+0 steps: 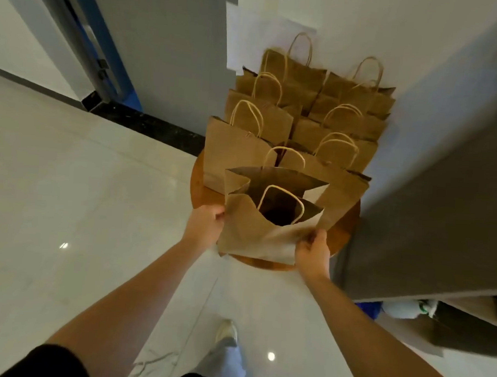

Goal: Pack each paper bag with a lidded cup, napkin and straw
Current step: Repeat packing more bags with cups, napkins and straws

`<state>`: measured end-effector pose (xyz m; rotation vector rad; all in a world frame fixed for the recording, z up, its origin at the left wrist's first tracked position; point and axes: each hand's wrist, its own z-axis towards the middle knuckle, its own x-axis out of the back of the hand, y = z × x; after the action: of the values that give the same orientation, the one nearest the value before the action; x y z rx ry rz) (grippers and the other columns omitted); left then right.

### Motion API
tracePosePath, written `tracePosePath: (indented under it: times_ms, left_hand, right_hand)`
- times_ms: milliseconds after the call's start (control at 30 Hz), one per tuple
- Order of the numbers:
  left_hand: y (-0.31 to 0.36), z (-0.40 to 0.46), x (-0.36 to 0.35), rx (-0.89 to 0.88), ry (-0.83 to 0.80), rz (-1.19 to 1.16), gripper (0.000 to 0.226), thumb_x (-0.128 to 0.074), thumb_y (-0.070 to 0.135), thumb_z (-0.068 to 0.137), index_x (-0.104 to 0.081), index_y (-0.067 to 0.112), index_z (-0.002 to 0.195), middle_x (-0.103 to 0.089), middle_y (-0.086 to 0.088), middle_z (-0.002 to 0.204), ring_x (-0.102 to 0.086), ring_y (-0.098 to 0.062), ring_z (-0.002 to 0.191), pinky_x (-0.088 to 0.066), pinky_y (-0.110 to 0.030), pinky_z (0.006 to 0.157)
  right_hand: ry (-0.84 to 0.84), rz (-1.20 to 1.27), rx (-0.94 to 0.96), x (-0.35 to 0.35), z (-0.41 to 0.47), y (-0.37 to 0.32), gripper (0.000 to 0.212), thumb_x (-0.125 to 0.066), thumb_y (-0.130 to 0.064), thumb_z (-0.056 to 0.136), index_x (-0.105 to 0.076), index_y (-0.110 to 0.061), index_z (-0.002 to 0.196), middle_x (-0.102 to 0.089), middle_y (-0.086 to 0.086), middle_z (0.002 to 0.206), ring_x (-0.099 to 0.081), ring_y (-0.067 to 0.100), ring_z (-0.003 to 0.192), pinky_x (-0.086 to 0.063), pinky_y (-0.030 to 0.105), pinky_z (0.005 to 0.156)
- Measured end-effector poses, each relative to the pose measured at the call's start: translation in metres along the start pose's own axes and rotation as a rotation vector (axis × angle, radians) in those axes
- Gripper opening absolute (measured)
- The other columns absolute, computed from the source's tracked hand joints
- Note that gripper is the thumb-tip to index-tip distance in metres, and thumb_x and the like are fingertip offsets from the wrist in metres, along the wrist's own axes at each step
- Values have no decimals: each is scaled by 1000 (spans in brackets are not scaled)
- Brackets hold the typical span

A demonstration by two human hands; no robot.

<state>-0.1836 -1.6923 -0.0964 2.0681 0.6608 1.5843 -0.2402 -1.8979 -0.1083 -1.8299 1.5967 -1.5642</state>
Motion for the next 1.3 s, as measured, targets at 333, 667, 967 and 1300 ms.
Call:
tracePosePath:
  times_ms: [333,667,967,1300]
  left_hand:
    - [-31,34,-36,31,-143,29,21,-49,17,97,-51,10,77,-58,-9,77,-61,-26,77,-42,-25,68]
    - [4,-33,-47,108,-358,537,22,-46,29,95,-59,13,104,-62,-5,99,-61,-23,95,-49,-30,77]
    - [151,-132,-68,-255,-124,391,18,-52,35,94,-60,20,89,-60,1,81,-59,-14,79,-51,-27,73]
    - [320,-197,-73,-568,104,162,18,-55,34,90,-67,21,94,-67,1,90,-63,-20,86,-55,-38,79]
  right_hand:
    - [-112,-193,-110,-20,33,21,47,-44,-4,96,-25,-15,138,-40,1,134,-48,20,114,-46,36,97]
    - [-87,-148,-10,22,-16,38,33,-41,-31,99,-41,-19,130,-51,4,126,-56,19,105,-50,30,87]
    - [55,-217,250,145,-112,50,35,-46,-15,95,-45,-16,130,-46,2,131,-43,21,122,-39,31,99]
    - [356,-156,418,291,-149,54,44,-51,-16,94,-40,-15,137,-46,1,135,-46,13,122,-35,20,92]
